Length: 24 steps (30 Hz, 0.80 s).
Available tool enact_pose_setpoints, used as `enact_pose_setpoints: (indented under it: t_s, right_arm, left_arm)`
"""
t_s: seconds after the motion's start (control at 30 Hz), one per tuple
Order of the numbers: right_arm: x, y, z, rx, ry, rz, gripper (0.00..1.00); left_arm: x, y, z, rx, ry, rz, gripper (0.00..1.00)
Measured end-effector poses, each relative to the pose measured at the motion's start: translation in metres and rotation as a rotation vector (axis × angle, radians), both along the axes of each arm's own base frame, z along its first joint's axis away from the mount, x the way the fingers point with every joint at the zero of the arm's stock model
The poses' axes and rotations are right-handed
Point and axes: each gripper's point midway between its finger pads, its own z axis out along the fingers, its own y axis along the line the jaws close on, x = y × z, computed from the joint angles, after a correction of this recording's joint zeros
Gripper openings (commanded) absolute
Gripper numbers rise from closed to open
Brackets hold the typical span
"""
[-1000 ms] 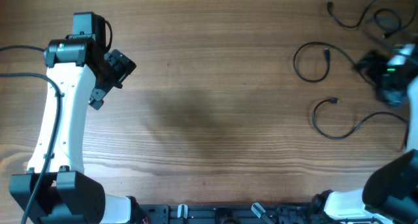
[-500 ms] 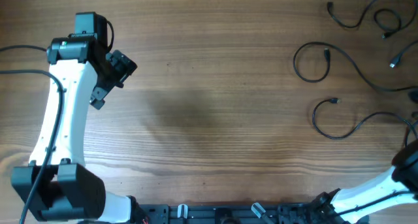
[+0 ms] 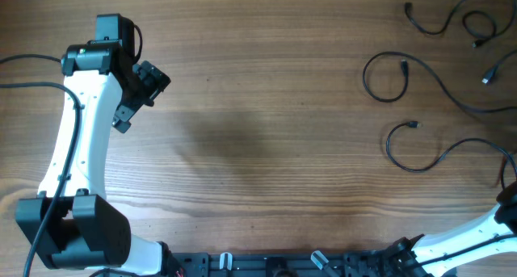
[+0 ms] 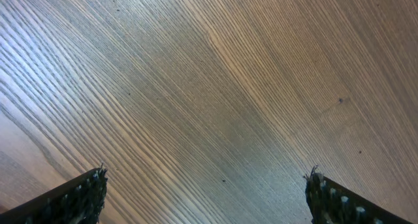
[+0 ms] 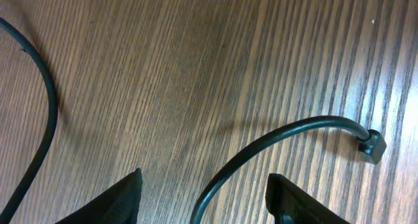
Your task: Untangle cables
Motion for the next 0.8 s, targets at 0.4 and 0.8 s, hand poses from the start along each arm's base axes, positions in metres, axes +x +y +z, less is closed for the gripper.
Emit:
enact_pose_setpoints:
  t_s: [0.4, 0.8]
  right_arm:
    - [0.009, 0.005, -0.025, 0.046, -0.033, 0.028, 0.17]
    - [0.045, -0.005, 0.011, 0.033, -0.156, 0.109, 1.0]
  left_arm:
    - [0.001, 0.0, 0.0, 0.0, -0.003, 0.0, 1.0]
    - [0.001, 0.0, 0.0, 0.0, -0.003, 0.0, 1.0]
